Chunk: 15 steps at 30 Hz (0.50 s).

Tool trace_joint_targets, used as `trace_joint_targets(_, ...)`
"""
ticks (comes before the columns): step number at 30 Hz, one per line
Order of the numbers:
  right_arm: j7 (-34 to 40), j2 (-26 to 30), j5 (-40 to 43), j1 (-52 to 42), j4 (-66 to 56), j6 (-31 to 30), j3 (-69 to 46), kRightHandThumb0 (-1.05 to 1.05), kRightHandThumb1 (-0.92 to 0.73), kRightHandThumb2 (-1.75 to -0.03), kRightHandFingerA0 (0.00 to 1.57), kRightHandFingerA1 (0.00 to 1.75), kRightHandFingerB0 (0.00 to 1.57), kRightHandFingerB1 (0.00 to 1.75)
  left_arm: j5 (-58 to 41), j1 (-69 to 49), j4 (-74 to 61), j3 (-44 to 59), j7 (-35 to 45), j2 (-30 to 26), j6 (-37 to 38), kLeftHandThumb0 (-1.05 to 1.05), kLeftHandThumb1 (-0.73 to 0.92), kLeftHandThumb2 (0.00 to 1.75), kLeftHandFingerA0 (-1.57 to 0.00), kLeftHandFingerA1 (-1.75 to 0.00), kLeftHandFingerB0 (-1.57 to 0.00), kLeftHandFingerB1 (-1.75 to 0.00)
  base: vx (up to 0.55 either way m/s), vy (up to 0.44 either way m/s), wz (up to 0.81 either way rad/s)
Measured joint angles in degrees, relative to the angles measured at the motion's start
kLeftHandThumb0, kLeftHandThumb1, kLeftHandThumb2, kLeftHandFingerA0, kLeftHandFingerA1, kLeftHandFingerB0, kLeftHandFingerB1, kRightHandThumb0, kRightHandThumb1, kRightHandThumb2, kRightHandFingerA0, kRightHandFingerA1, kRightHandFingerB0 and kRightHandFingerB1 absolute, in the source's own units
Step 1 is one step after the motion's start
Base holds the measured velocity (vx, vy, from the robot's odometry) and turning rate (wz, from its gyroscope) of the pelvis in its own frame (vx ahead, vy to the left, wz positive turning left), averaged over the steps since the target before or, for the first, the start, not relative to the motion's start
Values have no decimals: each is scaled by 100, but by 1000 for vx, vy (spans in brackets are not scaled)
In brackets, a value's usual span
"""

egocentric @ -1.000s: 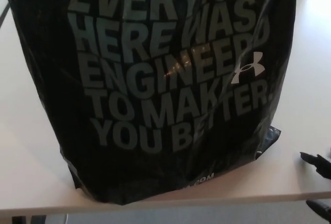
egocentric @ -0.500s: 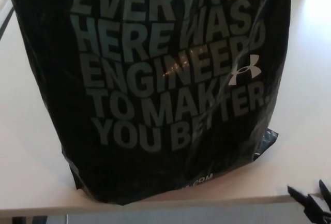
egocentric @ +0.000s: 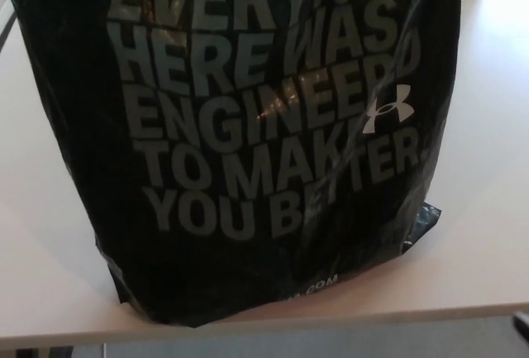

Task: A plastic bag is kept infront of the robot in the middle of the desk and the robot uses both its hands to grab it from the top and lifts it up and then releases it.

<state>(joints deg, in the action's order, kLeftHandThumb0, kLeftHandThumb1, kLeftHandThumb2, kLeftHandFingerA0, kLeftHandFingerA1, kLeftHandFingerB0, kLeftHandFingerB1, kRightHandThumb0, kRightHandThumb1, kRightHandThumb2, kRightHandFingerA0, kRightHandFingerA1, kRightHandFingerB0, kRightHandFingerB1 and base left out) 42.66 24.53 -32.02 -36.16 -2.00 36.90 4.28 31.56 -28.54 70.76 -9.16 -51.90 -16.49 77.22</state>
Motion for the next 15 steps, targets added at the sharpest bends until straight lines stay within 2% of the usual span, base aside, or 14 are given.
trace_joint_targets(1,9,-55,-3,-78,-148,67,-156,-21,-62,-61,28,50,32,44,-24,-16,8,28,0,24,22,-64,71,62,-39,-40,-29,-30,0,0,0)
trace_joint_targets(2,14,-137,-8,-195,-348,171,-392,-21,-62,-61,28,50,32,44,-51,-35,17,65,1,55,52,-64,71,62,-39,-40,-29,-30,0,0,0)
trace_joint_targets(3,15,-207,-14,-268,-470,251,-551,-21,-46,-98,21,58,20,55,-70,-47,25,89,2,74,61,-64,71,62,-40,-40,-29,-30,0,0,0)
trace_joint_targets(4,15,-268,-19,-336,-572,337,-694,-30,-68,-60,41,52,39,45,-89,-57,32,110,3,90,78,-65,70,62,-41,-39,-30,-30,0,0,0)
trace_joint_targets(5,16,-279,-20,-347,-584,348,-716,-30,-68,-60,41,52,39,45,-92,-58,33,113,3,93,81,-65,70,62,-41,-39,-30,-30,0,0,0)
trace_joint_targets(6,29,-386,-53,-468,-724,502,-911,-28,-69,-60,41,47,31,39,-126,-64,42,142,6,119,119,-67,71,62,-41,-40,-31,-30,0,0,0)
trace_joint_targets(7,33,-431,-74,-518,-769,571,-972,-35,-79,-61,36,44,32,40,-139,-64,43,155,6,128,134,-66,71,62,-41,-40,-31,-30,0,0,0)
trace_joint_targets(9,174,-398,-244,-655,-790,636,-868,-38,-77,-61,34,42,38,43,-168,-66,54,184,11,152,179,-62,70,62,-41,-39,-31,-31,0,0,0)
trace_joint_targets(11,346,-334,-466,-784,-716,639,-593,-33,-77,-62,32,41,37,43,-201,-67,65,207,14,168,213,-66,72,62,-42,-40,-31,-30,0,0,0)
trace_joint_targets(13,493,-276,-685,-883,-456,685,-225,-39,-79,-62,16,39,16,33,-260,-68,80,253,20,178,260,-64,72,62,-41,-39,-30,-30,0,0,0)
trace_joint_targets(15,543,-257,-784,-929,-303,714,-35,-39,-79,-62,16,39,16,33,-286,-71,88,277,25,182,290,-64,72,62,-41,-39,-30,-30,0,0,0)
